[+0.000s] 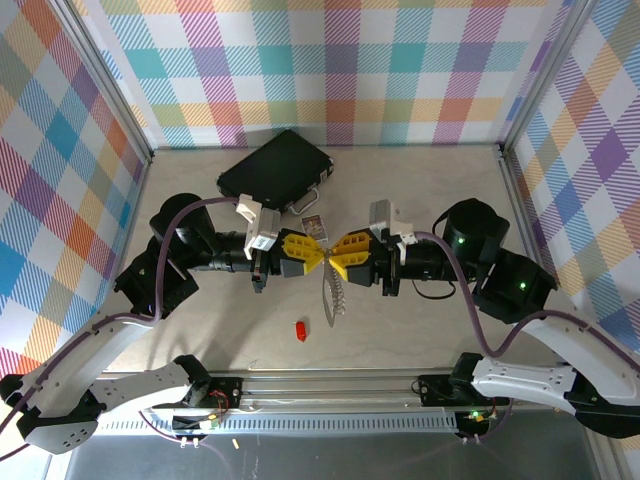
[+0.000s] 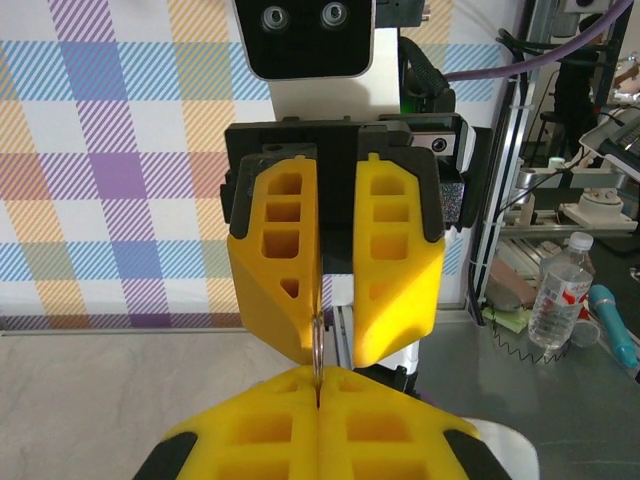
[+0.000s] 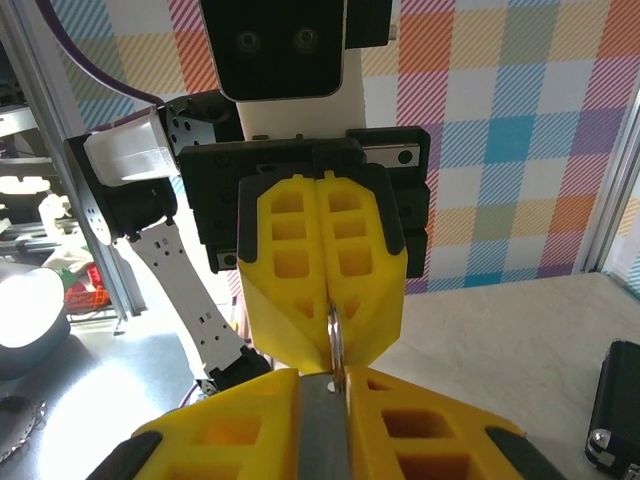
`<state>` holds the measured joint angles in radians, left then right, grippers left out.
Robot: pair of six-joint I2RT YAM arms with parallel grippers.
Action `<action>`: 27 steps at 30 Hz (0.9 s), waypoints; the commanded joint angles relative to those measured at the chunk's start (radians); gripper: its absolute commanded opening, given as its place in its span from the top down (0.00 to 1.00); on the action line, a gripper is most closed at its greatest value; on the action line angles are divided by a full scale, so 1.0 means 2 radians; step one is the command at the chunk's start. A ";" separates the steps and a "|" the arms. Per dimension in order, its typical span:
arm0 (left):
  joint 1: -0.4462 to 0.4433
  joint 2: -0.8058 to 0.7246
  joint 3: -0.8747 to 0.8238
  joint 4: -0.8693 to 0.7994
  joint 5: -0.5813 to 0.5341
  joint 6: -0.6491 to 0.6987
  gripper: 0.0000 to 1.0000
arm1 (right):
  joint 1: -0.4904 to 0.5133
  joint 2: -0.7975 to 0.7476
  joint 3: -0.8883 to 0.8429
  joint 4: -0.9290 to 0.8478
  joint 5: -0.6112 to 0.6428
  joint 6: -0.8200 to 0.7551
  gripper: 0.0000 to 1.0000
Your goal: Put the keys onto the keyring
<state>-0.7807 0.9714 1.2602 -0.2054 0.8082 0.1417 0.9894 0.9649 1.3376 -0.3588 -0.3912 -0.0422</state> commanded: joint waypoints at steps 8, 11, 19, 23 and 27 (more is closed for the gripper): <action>0.005 0.003 0.003 0.016 0.015 -0.005 1.00 | 0.004 0.006 0.006 0.030 -0.024 0.003 0.94; 0.006 0.004 0.006 0.009 0.018 -0.003 1.00 | 0.004 0.006 0.004 0.031 -0.026 0.003 0.97; 0.006 0.008 0.012 0.001 0.017 0.001 1.00 | 0.006 0.015 0.008 0.019 -0.034 -0.006 1.00; 0.005 0.007 0.014 -0.002 0.018 0.001 1.00 | 0.008 0.012 0.003 0.026 -0.045 -0.007 1.00; 0.005 0.007 0.015 -0.004 0.018 0.002 1.00 | 0.007 0.012 0.002 0.025 -0.050 -0.012 1.00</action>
<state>-0.7765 0.9733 1.2613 -0.2192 0.8459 0.1425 0.9894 0.9833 1.3373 -0.3523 -0.4290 -0.0433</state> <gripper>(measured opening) 0.063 0.056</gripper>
